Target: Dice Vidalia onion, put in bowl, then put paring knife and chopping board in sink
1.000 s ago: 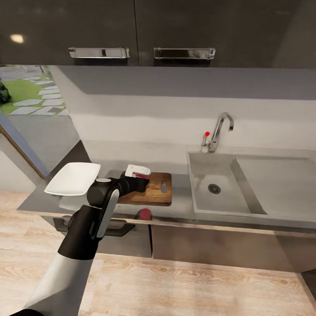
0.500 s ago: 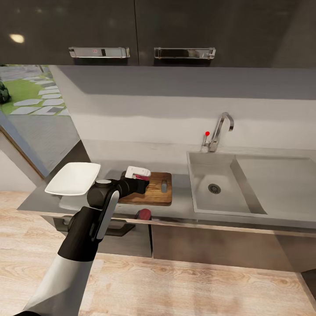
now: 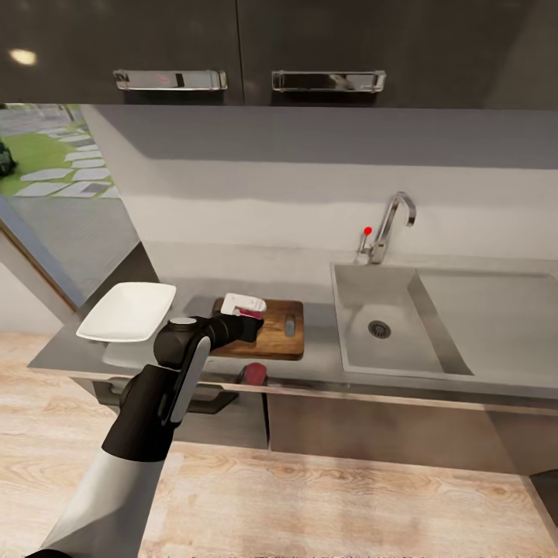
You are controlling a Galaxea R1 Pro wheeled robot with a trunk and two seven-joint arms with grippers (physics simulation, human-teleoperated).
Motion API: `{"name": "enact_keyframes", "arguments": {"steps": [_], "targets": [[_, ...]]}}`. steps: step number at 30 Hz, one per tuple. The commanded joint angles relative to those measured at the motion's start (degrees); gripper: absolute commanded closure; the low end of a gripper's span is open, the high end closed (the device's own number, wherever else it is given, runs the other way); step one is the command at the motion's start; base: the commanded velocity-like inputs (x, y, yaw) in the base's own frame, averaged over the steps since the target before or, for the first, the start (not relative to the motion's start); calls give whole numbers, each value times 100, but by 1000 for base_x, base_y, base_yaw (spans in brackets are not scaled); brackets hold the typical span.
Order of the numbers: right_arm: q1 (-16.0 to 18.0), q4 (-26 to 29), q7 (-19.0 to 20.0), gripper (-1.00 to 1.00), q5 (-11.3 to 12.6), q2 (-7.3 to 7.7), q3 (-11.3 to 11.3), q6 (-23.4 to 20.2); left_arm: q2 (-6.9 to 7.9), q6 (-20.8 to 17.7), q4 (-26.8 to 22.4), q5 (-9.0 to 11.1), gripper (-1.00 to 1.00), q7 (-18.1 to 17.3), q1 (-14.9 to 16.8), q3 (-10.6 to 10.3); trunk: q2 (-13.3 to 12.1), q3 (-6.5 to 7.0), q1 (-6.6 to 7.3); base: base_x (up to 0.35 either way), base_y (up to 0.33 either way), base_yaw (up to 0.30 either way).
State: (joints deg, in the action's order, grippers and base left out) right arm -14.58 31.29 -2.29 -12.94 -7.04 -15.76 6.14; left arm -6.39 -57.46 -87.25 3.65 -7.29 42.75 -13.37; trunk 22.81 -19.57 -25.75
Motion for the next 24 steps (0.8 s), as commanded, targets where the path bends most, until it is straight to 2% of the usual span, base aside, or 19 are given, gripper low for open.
{"name": "enact_keyframes", "arguments": {"steps": [1,17,24], "targets": [[-1,9,0,-100,-60,-8,-33,10,0,-29,-3,33,100,17,5,1,11,-18,-3,0,0,0],[-5,3,0,-100,-60,-8,-33,10,-2,-29,-3,39,100,17,3,1,11,-164,-3,6,0,0],[-5,6,0,-100,-60,-8,-33,10,-2,-29,-3,33,100,17,4,3,11,-225,-3,191,69,0]]}}
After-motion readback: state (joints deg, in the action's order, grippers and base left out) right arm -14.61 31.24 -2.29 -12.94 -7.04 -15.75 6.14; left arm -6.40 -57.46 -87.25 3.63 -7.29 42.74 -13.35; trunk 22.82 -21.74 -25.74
